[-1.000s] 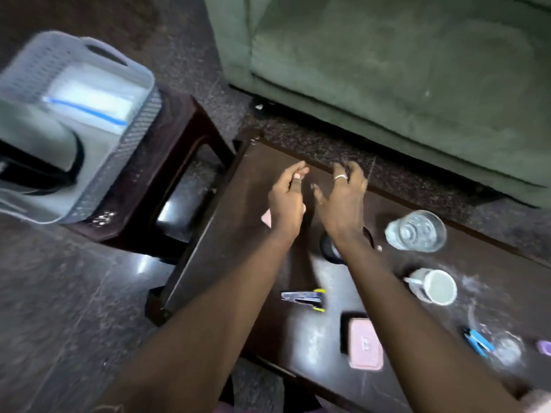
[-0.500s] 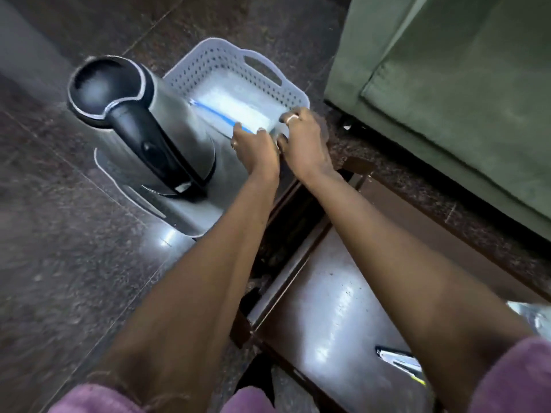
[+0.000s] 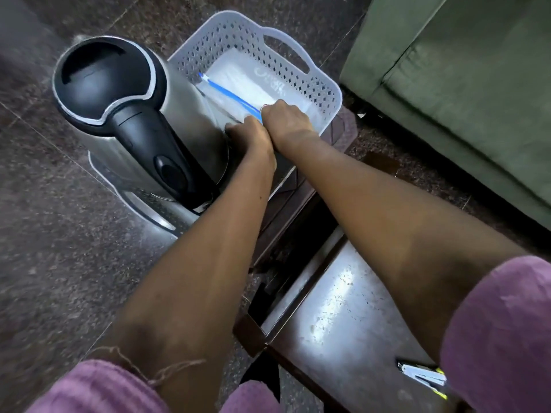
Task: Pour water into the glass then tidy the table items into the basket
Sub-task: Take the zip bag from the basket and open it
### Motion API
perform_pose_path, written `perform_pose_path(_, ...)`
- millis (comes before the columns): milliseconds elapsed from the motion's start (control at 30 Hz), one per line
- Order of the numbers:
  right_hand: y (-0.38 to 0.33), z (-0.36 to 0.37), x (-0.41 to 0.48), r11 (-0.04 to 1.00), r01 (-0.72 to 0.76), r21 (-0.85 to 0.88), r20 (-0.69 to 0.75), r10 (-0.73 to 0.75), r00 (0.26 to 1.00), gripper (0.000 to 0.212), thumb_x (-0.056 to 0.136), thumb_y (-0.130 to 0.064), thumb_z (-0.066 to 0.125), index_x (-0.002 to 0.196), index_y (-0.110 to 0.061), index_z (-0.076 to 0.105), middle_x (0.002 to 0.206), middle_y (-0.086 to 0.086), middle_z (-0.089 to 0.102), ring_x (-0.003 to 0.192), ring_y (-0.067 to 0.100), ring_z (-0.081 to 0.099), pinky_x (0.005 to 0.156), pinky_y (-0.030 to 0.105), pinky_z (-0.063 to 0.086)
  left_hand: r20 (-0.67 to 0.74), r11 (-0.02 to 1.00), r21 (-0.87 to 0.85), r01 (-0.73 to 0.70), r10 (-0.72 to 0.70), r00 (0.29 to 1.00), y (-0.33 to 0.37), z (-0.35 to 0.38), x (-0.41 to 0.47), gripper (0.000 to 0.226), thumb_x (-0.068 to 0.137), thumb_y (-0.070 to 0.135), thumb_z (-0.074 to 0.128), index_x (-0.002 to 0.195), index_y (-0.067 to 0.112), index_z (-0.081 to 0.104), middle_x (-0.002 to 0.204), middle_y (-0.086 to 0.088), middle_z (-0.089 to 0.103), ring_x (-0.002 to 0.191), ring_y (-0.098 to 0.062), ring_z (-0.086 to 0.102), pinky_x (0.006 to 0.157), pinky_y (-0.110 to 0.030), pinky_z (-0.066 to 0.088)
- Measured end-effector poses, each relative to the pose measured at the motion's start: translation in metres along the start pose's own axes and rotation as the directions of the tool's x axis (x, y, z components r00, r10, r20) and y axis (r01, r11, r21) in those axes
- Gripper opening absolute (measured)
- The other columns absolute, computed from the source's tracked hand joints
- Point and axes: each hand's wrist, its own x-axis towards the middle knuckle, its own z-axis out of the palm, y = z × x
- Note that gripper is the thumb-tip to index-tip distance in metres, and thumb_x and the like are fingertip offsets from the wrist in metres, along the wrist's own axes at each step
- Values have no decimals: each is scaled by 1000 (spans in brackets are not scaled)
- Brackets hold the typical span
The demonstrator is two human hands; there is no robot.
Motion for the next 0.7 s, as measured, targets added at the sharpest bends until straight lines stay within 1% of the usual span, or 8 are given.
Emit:
perform_pose_path(100, 2, -4, -1, 999, -25, 38, -28, 26, 999, 24, 91, -9, 34, 99, -7, 57, 92, 10, 53, 100, 33, 53, 72, 33, 31, 52, 999, 34, -18, 16, 999, 1, -3, -1, 33, 94, 15, 40, 116, -5, 54, 119, -24, 61, 98, -32, 62, 93, -43, 51)
perform_pose_path(167, 3, -10, -6, 999, -13, 40, -105, 17, 994, 27, 89, -7, 35, 101, -6, 58, 98, 13, 55, 97, 34, 55, 71, 33, 34, 25, 996, 34, -77, 77, 997, 2, -5, -7, 30, 93, 8, 41, 110, -9, 58, 117, -29, 61, 90, -34, 61, 87, -38, 51)
perform_pose_path(233, 6, -20, -12, 999, 36, 20, -215, -31, 976, 28, 86, -1, 38, 102, -5, 61, 102, 16, 61, 93, 36, 59, 71, 35, 42, -15, 984, 69, -163, 165, 986, 4, -6, -20, 28, 93, 7, 42, 108, -12, 55, 117, -31, 59, 97, -40, 60, 85, -38, 49)
perform_pose_path(333, 15, -42, -28, 989, 109, 101, -313, -72, 947, 29, 86, -8, 44, 106, -9, 64, 109, 16, 66, 99, 34, 60, 80, 36, 49, -51, 949, 55, -311, 314, 948, 7, -5, -47, 23, 95, 14, 43, 106, -1, 56, 107, -16, 64, 83, -22, 53, 69, -22, 39)
perform_pose_path(400, 21, -59, -44, 976, 134, 173, -369, -63, 927, 30, 84, -15, 48, 108, -11, 65, 110, 16, 67, 101, 34, 60, 84, 36, 48, -55, 921, 38, -388, 390, 919, 9, -3, -68, 21, 95, 18, 43, 106, 6, 56, 100, -6, 62, 83, -16, 52, 67, -18, 37)
perform_pose_path(533, 46, -85, -91, 949, 165, 268, -450, -28, 893, 27, 79, -16, 51, 100, -8, 67, 98, 15, 70, 93, 33, 61, 80, 35, 46, -20, 891, 13, -455, 455, 890, 2, 7, -122, 21, 95, 20, 44, 108, 9, 57, 92, 4, 57, 81, -12, 52, 60, -13, 35)
perform_pose_path(600, 69, -91, -117, 948, 122, 294, -443, 22, 896, 26, 80, -19, 52, 99, -12, 68, 99, 15, 69, 94, 32, 61, 81, 33, 47, 22, 886, 12, -463, 463, 886, -14, 11, -154, 20, 93, 19, 46, 109, 10, 55, 90, 3, 57, 82, -14, 51, 59, -14, 35)
perform_pose_path(700, 112, -88, -160, 937, 62, 343, -427, 97, 899, 20, 85, -24, 56, 96, -12, 68, 100, 14, 69, 96, 33, 60, 78, 31, 41, 78, 889, 3, -457, 456, 887, -56, 12, -191, 22, 90, 11, 48, 112, 8, 53, 94, -3, 61, 84, -17, 56, 62, -9, 40)
